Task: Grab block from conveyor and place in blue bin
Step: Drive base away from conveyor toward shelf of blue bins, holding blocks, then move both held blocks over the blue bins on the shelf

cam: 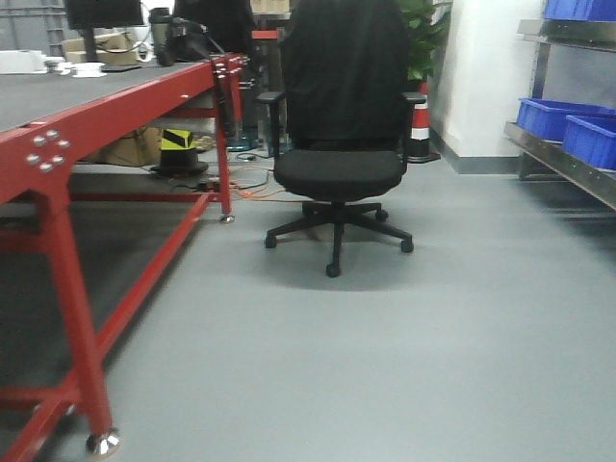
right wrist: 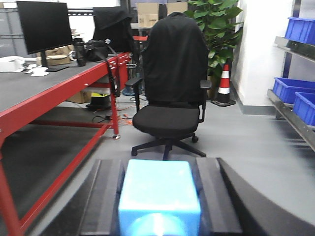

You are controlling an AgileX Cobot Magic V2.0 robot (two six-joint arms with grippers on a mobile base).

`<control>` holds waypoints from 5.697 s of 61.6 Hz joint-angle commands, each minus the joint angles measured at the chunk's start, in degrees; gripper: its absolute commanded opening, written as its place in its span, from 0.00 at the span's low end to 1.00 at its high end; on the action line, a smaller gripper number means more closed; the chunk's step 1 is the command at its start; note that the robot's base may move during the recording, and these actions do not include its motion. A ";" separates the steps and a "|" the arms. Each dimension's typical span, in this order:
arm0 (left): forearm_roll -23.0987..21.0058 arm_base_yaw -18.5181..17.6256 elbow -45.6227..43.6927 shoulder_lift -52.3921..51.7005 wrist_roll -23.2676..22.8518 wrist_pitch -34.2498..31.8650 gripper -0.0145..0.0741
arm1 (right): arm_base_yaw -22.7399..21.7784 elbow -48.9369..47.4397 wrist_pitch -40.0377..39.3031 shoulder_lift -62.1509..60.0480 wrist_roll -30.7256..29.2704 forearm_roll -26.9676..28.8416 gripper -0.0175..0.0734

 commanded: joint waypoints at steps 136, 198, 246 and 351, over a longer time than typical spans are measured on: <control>-0.32 0.01 0.06 -0.21 0.01 -0.76 0.04 | -0.01 0.06 -1.30 -0.13 -0.53 -0.12 0.01; -0.32 0.01 0.06 -0.21 0.01 -0.76 0.04 | -0.01 0.06 -1.30 -0.13 -0.53 -0.12 0.01; -0.32 0.01 0.06 -0.21 0.01 -0.76 0.04 | -0.01 0.06 -1.30 -0.13 -0.53 -0.12 0.01; -0.32 0.01 0.06 -0.21 0.01 -1.19 0.04 | -0.01 0.06 -8.58 -0.13 -0.53 -0.12 0.01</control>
